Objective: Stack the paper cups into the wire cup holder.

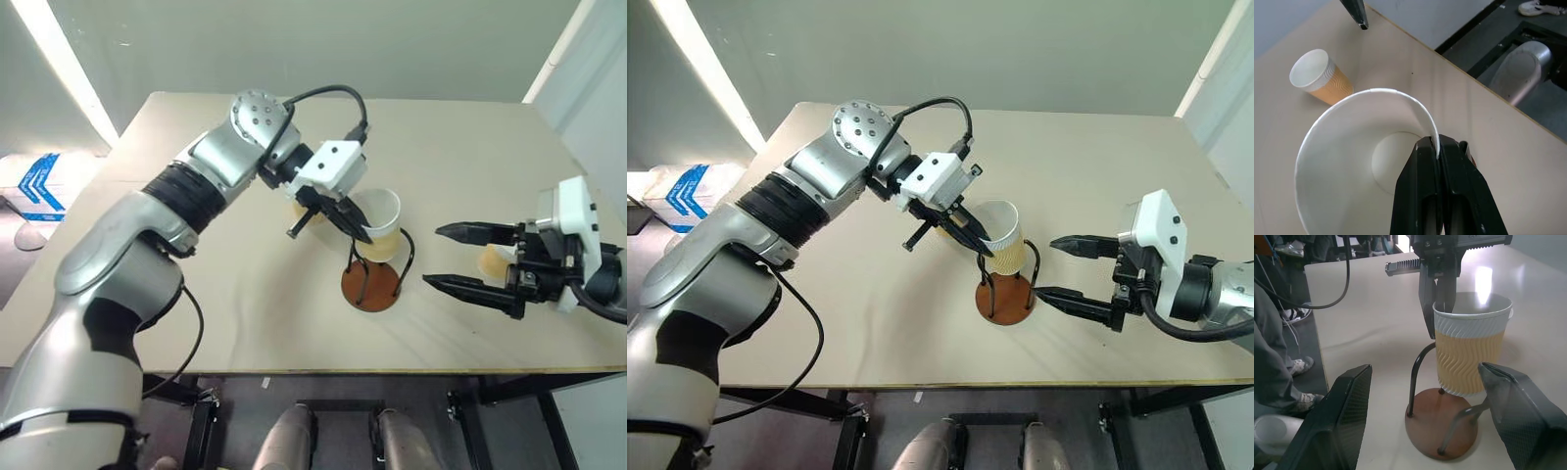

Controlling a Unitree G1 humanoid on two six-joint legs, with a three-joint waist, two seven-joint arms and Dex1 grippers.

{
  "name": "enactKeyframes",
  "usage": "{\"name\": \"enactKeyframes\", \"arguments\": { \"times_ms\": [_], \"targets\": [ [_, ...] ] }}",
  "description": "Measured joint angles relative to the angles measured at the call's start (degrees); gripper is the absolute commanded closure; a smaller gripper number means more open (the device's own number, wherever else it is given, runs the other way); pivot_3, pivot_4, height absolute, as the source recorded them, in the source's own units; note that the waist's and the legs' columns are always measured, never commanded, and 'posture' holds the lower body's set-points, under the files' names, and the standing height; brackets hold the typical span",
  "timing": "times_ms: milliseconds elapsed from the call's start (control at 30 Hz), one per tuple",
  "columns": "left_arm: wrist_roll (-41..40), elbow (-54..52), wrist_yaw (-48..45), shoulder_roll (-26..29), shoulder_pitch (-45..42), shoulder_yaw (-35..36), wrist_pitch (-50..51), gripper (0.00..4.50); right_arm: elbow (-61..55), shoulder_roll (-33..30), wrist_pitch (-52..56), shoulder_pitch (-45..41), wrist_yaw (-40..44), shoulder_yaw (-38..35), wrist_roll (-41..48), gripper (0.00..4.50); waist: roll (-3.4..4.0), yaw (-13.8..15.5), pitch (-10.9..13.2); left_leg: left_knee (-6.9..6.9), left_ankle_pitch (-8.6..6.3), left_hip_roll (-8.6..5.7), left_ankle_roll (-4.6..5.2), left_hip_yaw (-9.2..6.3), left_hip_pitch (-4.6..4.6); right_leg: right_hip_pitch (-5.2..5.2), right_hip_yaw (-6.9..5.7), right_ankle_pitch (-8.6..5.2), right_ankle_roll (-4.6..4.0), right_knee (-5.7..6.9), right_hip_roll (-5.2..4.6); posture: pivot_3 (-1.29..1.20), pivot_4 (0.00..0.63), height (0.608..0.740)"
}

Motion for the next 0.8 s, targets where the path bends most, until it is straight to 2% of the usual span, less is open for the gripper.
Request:
{"name": "enactKeyframes", "arguments": {
  "times_ms": [100, 333, 367, 467, 633, 733, 800],
  "targets": [
    [0.1, 1.1, 0.0, -3.0, -0.2, 2.6, 0.4, 2.81, 0.0, -0.1, 0.0, 0.1, -0.9, 0.0, 0.0, 0.84, 0.0, 0.2, 0.0, 0.03, -0.04, -0.05, 0.06, 0.07, -0.01, 0.01, 0.02, 0.07, 0.11, -0.05, -0.08, 0.0, 0.15, 0.74],
    [0.2, 1.9, 0.0, -3.5, -0.4, 8.4, 2.6, 0.24, 0.2, -1.0, 0.0, 0.5, -1.6, 0.0, -1.2, 0.84, 0.0, 0.1, 0.0, 0.02, -0.07, -0.04, 0.09, 0.14, 0.01, 0.01, 0.02, -0.02, 0.27, -0.07, -0.1, 0.0, 0.15, 0.74],
    [0.4, 1.9, 0.0, -3.4, -0.4, 9.4, 2.8, 0.03, 0.3, -1.1, 0.0, 0.5, -1.9, 0.0, -1.7, 0.84, 0.0, 0.1, 0.0, 0.03, -0.07, -0.04, 0.09, 0.14, 0.01, 0.01, 0.03, -0.02, 0.28, -0.08, -0.1, 0.0, 0.15, 0.74],
    [1.1, 1.8, 0.0, -2.6, -0.4, 13.4, 3.8, 0.03, 0.7, -2.0, 0.0, 0.5, -2.5, 0.2, -4.2, 0.84, 0.0, 0.1, 0.0, 0.04, -0.1, -0.05, 0.14, 0.14, 0.01, 0.02, 0.03, -0.03, 0.29, -0.08, -0.11, 0.0, 0.15, 0.74],
    [3.6, 2.8, 0.7, -2.1, 0.9, 24.4, 7.0, 0.03, 4.5, -8.6, -2.2, 2.1, -2.4, 3.8, -16.1, 0.84, 0.05, 0.2, 0.0, 0.05, -0.15, -0.09, 0.24, 0.16, 0.05, 0.06, 0.02, -0.03, 0.29, -0.11, -0.21, 0.0, 0.15, 0.74],
    [4.6, -2.5, 2.8, 0.7, 8.4, 30.7, 10.4, 0.03, 9.3, -12.5, -4.7, 4.7, 0.4, 6.1, -23.8, 0.84, 0.19, -0.1, -0.1, 0.01, -0.16, -0.09, 0.25, 0.29, 0.11, 0.07, 0.02, -0.07, 0.35, -0.12, -0.25, 0.0, 0.15, 0.74],
    [5.6, -7.0, 4.4, 2.2, 14.3, 32.3, 13.2, 0.03, 12.3, -14.0, -6.7, 5.1, 1.9, 7.5, -27.4, 0.84, 0.22, -0.3, -0.1, 0.05, -0.14, -0.08, 0.24, 0.35, 0.1, 0.03, 0.02, -0.09, 0.38, -0.07, -0.25, 0.0, 0.15, 0.74]
  ]
}}
